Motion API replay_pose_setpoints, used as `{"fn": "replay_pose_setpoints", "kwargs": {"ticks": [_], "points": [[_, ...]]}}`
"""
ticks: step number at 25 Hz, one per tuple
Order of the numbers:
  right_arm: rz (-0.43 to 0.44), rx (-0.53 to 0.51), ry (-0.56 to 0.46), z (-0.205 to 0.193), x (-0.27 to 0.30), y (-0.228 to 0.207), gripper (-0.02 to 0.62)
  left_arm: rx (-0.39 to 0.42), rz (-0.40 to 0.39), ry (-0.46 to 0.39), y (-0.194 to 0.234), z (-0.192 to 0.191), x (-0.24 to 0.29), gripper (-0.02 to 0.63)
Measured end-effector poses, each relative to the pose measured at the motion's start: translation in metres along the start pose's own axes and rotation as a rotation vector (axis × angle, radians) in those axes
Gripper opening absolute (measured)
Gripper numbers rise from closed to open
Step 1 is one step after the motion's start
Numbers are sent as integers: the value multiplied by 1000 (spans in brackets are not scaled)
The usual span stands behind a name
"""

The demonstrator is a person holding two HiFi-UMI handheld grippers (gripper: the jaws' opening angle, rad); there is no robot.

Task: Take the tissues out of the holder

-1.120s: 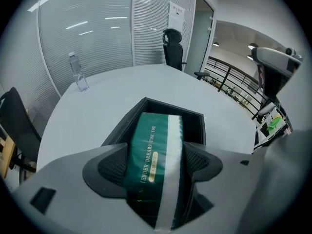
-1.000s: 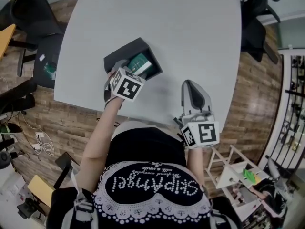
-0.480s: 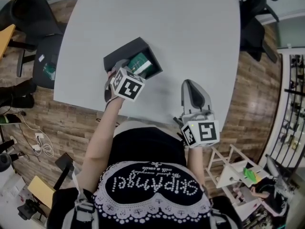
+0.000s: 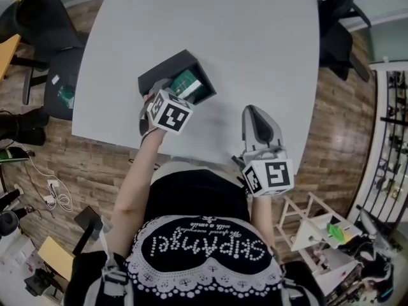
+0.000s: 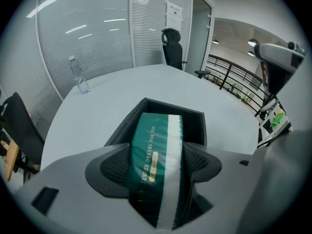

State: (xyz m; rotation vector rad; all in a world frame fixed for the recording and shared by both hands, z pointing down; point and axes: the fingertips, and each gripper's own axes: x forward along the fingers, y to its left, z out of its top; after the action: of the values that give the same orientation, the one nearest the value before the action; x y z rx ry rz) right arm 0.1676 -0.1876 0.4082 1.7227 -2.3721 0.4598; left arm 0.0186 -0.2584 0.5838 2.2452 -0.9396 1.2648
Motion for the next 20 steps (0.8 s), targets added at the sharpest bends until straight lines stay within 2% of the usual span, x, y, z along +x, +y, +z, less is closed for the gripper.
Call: {"fn": "replay_pose_setpoints", "kwargs": {"ticks": [9,15,20], "points": [[-8,-5,-4,1,-6,-4,37,-4,-1,-24,-2,6,-10,347],[-1,-15,-16,5,-7,-3,37,7,17,-83,0,23,-33,347],[4,-25,-27,10,-9,0,37,10,19,-168,-3,42,-61,347]]}}
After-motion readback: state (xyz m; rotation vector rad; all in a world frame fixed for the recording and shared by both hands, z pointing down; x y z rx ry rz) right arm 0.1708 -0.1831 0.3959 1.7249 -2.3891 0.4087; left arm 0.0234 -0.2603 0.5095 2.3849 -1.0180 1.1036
